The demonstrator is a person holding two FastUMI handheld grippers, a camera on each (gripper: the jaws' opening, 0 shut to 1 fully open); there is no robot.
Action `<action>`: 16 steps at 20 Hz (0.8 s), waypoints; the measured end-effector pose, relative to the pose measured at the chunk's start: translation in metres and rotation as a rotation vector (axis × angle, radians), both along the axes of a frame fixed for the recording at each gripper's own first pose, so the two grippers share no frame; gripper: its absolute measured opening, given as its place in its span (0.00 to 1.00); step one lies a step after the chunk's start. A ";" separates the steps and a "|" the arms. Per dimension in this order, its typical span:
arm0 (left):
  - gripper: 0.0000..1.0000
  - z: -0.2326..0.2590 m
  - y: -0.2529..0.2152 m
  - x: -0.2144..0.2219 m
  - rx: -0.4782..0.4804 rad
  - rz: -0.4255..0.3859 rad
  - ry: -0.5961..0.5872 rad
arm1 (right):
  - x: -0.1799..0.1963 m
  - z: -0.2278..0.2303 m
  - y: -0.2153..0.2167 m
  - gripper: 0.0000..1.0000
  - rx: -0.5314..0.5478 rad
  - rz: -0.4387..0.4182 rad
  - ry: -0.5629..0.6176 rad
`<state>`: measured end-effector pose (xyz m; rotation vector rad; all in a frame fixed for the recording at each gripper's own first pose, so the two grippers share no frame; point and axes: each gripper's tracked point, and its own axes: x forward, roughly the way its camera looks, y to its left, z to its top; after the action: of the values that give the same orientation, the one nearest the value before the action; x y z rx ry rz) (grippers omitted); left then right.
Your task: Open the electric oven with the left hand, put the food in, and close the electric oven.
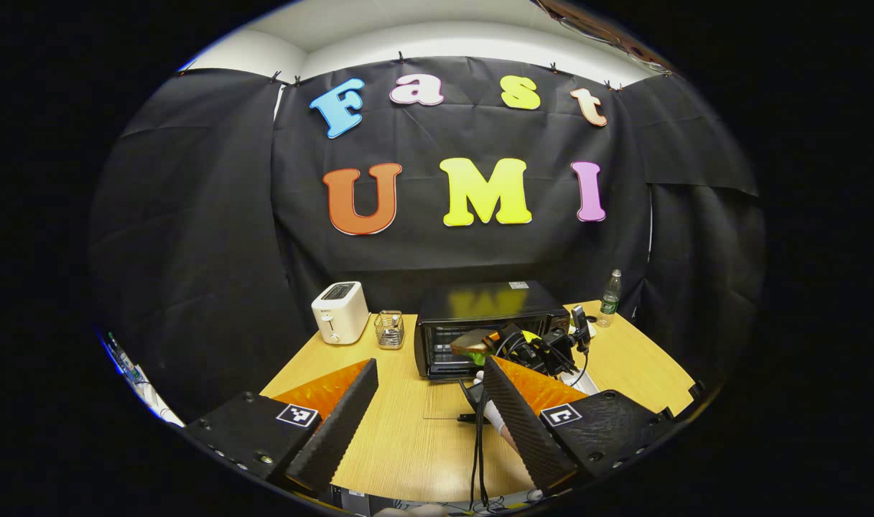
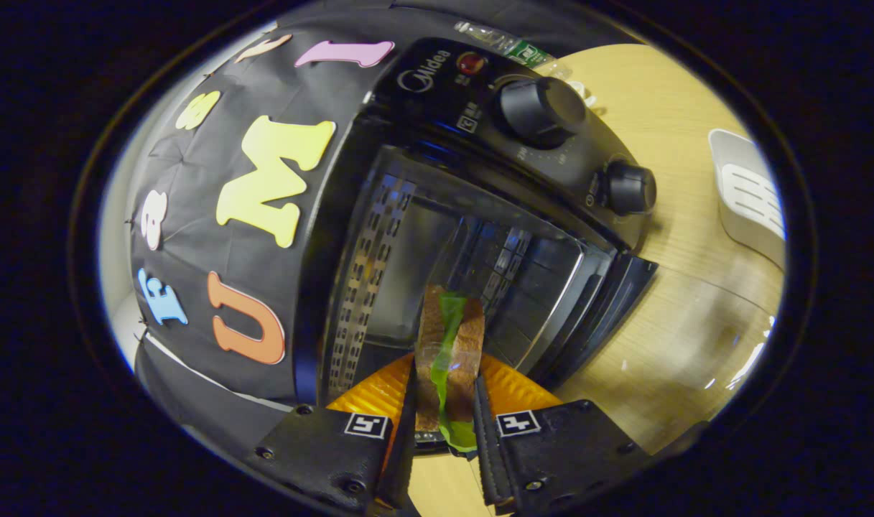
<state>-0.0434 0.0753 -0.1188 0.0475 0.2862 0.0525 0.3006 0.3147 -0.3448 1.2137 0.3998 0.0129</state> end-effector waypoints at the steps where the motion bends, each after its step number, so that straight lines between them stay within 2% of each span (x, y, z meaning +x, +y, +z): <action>1: 0.97 0.000 0.001 0.000 0.001 0.002 0.000 | 0.001 -0.002 -0.001 0.42 -0.028 -0.004 0.005; 2: 0.97 -0.001 0.001 0.001 0.000 0.002 0.003 | 0.001 -0.006 -0.001 0.40 -0.061 0.000 0.020; 3: 0.97 -0.002 0.000 0.003 -0.004 0.003 0.004 | 0.000 -0.013 0.001 0.46 -0.093 0.020 0.043; 5: 0.97 -0.003 -0.002 0.004 -0.004 -0.001 0.004 | -0.001 -0.010 0.002 0.75 -0.125 0.048 0.038; 6: 0.97 -0.002 -0.002 0.004 -0.004 -0.003 0.004 | -0.005 -0.011 -0.002 0.75 -0.182 0.055 0.052; 8: 0.97 -0.002 -0.003 0.005 -0.006 -0.004 0.001 | -0.008 -0.017 -0.012 1.00 -0.313 0.084 0.062; 9: 0.97 -0.001 -0.003 0.005 -0.008 -0.004 -0.005 | -0.012 -0.016 -0.012 1.00 -0.347 0.099 0.062; 10: 0.97 0.000 -0.003 0.005 -0.008 -0.003 -0.009 | -0.015 -0.014 -0.016 0.94 -0.377 0.106 0.063; 13: 0.97 -0.002 -0.004 0.007 -0.011 -0.002 -0.014 | -0.025 -0.007 -0.036 0.93 -0.508 0.127 0.040; 14: 0.97 -0.001 -0.003 0.007 -0.012 0.000 -0.015 | -0.027 -0.003 -0.042 1.00 -0.538 0.131 0.027; 16: 0.97 0.002 -0.003 0.007 -0.009 -0.001 -0.030 | -0.038 0.008 -0.049 1.00 -0.578 0.156 0.014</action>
<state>-0.0362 0.0723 -0.1164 0.0375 0.2561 0.0511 0.2627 0.2661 -0.3373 0.6117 0.4699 0.0216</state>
